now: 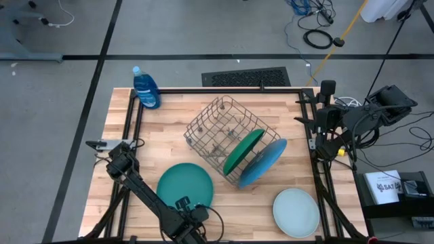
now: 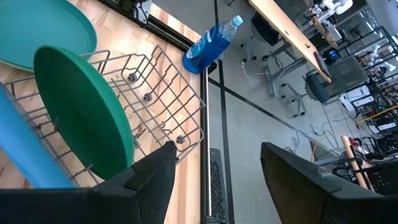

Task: Sort dishes
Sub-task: Put the green plate into the dish rack

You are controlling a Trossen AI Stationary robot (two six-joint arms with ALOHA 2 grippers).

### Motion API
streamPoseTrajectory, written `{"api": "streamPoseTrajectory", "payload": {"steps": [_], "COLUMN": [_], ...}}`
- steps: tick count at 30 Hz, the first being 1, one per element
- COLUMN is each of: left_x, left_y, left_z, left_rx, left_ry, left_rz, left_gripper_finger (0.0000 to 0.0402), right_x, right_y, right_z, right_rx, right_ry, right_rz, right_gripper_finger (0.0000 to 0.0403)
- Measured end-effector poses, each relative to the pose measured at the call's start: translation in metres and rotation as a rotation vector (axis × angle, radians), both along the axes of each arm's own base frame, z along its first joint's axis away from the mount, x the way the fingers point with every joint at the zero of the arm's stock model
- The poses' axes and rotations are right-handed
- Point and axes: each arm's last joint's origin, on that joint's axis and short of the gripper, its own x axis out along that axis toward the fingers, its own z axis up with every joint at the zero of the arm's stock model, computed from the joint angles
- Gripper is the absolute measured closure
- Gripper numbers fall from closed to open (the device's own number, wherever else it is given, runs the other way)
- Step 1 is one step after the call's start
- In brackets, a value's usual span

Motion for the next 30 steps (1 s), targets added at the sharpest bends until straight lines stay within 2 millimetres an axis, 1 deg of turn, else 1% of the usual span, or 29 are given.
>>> {"api": "streamPoseTrajectory", "payload": {"steps": [8, 12, 20, 25, 27, 30], "left_x": [0.0, -0.001, -0.01, -0.017, -0.022, -0.032], "left_y": [0.0, 0.001, 0.013, 0.02, 0.023, 0.028], "left_z": [0.0, 0.006, 0.04, 0.064, 0.078, 0.103], "left_rx": [0.006, 0.005, 0.046, 0.066, 0.067, 0.072], "left_ry": [0.001, -0.011, -0.074, -0.128, -0.164, -0.238], "left_rz": [-0.022, -0.024, -0.015, -0.048, -0.072, -0.113], "left_gripper_finger": [0.0399, 0.04, 0.0401, 0.0401, 0.0401, 0.0401], "right_x": [0.0, 0.0, 0.0, 0.0, 0.0, 0.001], "right_y": [0.0, 0.0, 0.0, 0.0, 0.0, 0.001], "right_z": [0.0, 0.0, 0.0, 0.0, 0.0, 0.0], "right_rx": [0.0, 0.0, 0.002, 0.003, 0.003, 0.001], "right_ry": [0.0, 0.0, -0.003, -0.006, -0.006, -0.001], "right_rz": [0.0, 0.0, 0.0, 0.0, 0.0, 0.006], "right_gripper_finger": [0.0177, 0.0177, 0.0177, 0.0177, 0.0177, 0.0177]}}
